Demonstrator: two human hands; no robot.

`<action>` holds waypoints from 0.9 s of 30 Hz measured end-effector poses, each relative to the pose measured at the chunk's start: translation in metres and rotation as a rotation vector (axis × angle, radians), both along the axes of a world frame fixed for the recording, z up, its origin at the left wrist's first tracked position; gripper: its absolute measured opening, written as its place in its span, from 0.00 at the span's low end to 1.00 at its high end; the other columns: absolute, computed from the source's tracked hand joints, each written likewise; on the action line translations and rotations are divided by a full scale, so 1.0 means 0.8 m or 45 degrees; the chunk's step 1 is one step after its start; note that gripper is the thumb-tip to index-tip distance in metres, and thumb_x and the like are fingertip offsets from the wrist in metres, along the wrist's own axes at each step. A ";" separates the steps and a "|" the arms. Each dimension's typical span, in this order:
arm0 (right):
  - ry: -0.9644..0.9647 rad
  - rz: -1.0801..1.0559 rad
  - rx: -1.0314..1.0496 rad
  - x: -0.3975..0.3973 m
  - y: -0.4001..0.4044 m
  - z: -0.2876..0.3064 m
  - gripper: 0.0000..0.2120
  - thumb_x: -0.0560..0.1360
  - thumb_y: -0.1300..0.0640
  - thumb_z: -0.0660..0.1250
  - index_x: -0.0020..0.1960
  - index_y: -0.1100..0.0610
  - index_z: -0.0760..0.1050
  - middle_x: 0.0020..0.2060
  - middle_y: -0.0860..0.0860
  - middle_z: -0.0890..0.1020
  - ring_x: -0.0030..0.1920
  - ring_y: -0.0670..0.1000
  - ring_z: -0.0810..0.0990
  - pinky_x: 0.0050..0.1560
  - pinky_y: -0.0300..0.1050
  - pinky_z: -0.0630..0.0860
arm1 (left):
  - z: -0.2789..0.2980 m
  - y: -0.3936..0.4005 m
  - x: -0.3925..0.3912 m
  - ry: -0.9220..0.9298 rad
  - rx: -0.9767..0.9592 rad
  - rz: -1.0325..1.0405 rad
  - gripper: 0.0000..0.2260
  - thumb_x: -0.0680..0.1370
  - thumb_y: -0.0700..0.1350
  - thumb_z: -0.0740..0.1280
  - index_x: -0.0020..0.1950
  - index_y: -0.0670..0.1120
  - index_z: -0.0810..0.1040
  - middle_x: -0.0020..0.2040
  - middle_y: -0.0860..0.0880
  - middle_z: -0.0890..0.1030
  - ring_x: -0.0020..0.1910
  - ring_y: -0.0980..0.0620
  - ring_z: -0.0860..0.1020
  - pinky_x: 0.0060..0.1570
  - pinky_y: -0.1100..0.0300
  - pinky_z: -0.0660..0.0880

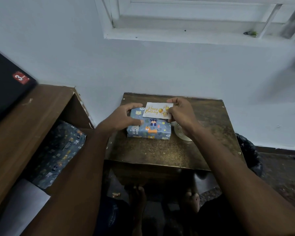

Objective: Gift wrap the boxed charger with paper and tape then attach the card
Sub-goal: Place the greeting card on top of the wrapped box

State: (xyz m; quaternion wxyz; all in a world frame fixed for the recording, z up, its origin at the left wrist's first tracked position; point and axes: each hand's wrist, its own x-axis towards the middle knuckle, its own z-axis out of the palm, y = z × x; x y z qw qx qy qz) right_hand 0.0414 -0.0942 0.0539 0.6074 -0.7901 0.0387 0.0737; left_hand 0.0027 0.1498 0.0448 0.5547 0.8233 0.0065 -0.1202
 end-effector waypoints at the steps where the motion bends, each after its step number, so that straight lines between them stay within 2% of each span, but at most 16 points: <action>1: -0.010 -0.001 -0.015 0.000 0.001 -0.001 0.14 0.79 0.69 0.63 0.62 0.58 0.77 0.53 0.58 0.82 0.40 0.52 0.84 0.39 0.53 0.81 | -0.003 -0.003 0.002 -0.042 0.043 0.050 0.26 0.77 0.38 0.78 0.74 0.49 0.78 0.61 0.50 0.85 0.57 0.55 0.85 0.56 0.54 0.85; 4: -0.031 -0.008 -0.026 0.000 0.002 -0.002 0.14 0.78 0.69 0.63 0.61 0.57 0.76 0.52 0.58 0.82 0.40 0.52 0.83 0.37 0.50 0.81 | -0.008 -0.008 0.009 -0.192 0.203 0.293 0.12 0.82 0.41 0.71 0.65 0.50 0.84 0.59 0.50 0.86 0.55 0.54 0.85 0.54 0.56 0.83; 6: -0.027 -0.019 -0.023 0.000 0.001 -0.003 0.14 0.78 0.69 0.63 0.60 0.57 0.76 0.53 0.59 0.81 0.38 0.51 0.83 0.35 0.48 0.80 | -0.008 -0.004 0.011 -0.186 0.151 0.382 0.12 0.83 0.38 0.67 0.63 0.50 0.85 0.59 0.48 0.87 0.57 0.51 0.85 0.56 0.55 0.83; 7: -0.022 -0.024 -0.027 0.000 0.001 -0.004 0.14 0.78 0.69 0.63 0.60 0.57 0.75 0.53 0.59 0.81 0.38 0.51 0.83 0.34 0.47 0.80 | -0.008 0.000 0.012 -0.107 0.020 0.331 0.14 0.82 0.35 0.68 0.65 0.49 0.84 0.61 0.46 0.86 0.59 0.49 0.85 0.57 0.54 0.84; 9: -0.019 -0.026 -0.037 0.001 0.002 -0.004 0.14 0.78 0.69 0.63 0.60 0.56 0.75 0.54 0.58 0.80 0.38 0.52 0.83 0.34 0.45 0.80 | -0.004 0.009 0.007 0.131 -0.246 0.076 0.27 0.78 0.27 0.71 0.73 0.48 0.76 0.64 0.46 0.84 0.63 0.49 0.84 0.60 0.53 0.83; 11: -0.025 -0.016 -0.042 0.000 0.003 -0.004 0.14 0.78 0.69 0.63 0.60 0.56 0.75 0.54 0.58 0.80 0.39 0.52 0.84 0.34 0.45 0.80 | -0.002 0.015 0.004 0.218 -0.278 -0.075 0.35 0.74 0.25 0.73 0.77 0.50 0.72 0.67 0.48 0.83 0.65 0.50 0.83 0.62 0.51 0.82; 13: -0.027 0.001 -0.044 0.000 0.003 -0.003 0.13 0.79 0.68 0.63 0.60 0.56 0.75 0.55 0.56 0.81 0.44 0.53 0.85 0.34 0.43 0.80 | -0.004 0.011 0.006 0.163 -0.256 0.055 0.29 0.75 0.27 0.73 0.73 0.49 0.78 0.63 0.47 0.86 0.61 0.48 0.85 0.57 0.53 0.84; 15: -0.034 0.015 -0.046 -0.001 0.003 -0.004 0.13 0.79 0.68 0.63 0.60 0.55 0.76 0.55 0.55 0.81 0.47 0.53 0.86 0.34 0.41 0.80 | -0.007 -0.003 0.009 0.039 -0.217 0.322 0.16 0.77 0.34 0.75 0.62 0.48 0.86 0.57 0.46 0.88 0.54 0.47 0.88 0.49 0.55 0.85; 17: -0.049 0.013 -0.050 -0.001 0.002 -0.005 0.13 0.78 0.68 0.63 0.60 0.56 0.76 0.55 0.56 0.81 0.46 0.53 0.86 0.34 0.41 0.79 | -0.014 -0.012 0.016 -0.084 -0.115 0.499 0.07 0.79 0.40 0.75 0.54 0.49 0.88 0.53 0.49 0.89 0.51 0.50 0.88 0.50 0.53 0.86; 19: -0.050 0.013 -0.058 0.000 0.002 -0.005 0.13 0.79 0.68 0.63 0.60 0.56 0.76 0.55 0.57 0.81 0.46 0.53 0.86 0.34 0.41 0.79 | -0.013 -0.008 0.020 -0.006 -0.143 0.392 0.11 0.79 0.37 0.74 0.58 0.48 0.87 0.57 0.47 0.88 0.54 0.49 0.87 0.55 0.49 0.85; 21: -0.053 0.027 -0.065 0.001 0.002 -0.006 0.13 0.79 0.68 0.63 0.59 0.55 0.76 0.55 0.56 0.80 0.48 0.53 0.85 0.34 0.41 0.79 | -0.007 0.005 0.017 0.186 -0.271 0.102 0.25 0.76 0.29 0.74 0.69 0.48 0.82 0.61 0.45 0.87 0.59 0.47 0.86 0.58 0.48 0.84; 22: -0.059 0.042 -0.079 0.002 0.002 -0.006 0.13 0.79 0.67 0.63 0.59 0.54 0.76 0.56 0.56 0.80 0.49 0.54 0.85 0.34 0.41 0.79 | -0.006 0.010 0.015 0.223 -0.313 0.033 0.29 0.74 0.27 0.74 0.71 0.48 0.80 0.62 0.45 0.86 0.60 0.47 0.86 0.58 0.49 0.84; 24: -0.075 0.068 -0.110 0.002 0.002 -0.006 0.13 0.77 0.66 0.64 0.56 0.51 0.77 0.56 0.54 0.81 0.53 0.54 0.84 0.38 0.44 0.81 | -0.006 0.009 0.011 0.193 -0.312 0.111 0.25 0.76 0.28 0.73 0.69 0.49 0.81 0.60 0.45 0.87 0.58 0.48 0.86 0.55 0.51 0.85; 27: -0.123 0.110 -0.165 0.000 0.004 -0.005 0.15 0.74 0.64 0.65 0.53 0.46 0.79 0.55 0.52 0.82 0.55 0.55 0.84 0.47 0.57 0.85 | -0.012 -0.002 0.015 -0.008 -0.054 0.336 0.12 0.83 0.38 0.68 0.60 0.51 0.85 0.58 0.48 0.87 0.54 0.51 0.87 0.49 0.56 0.85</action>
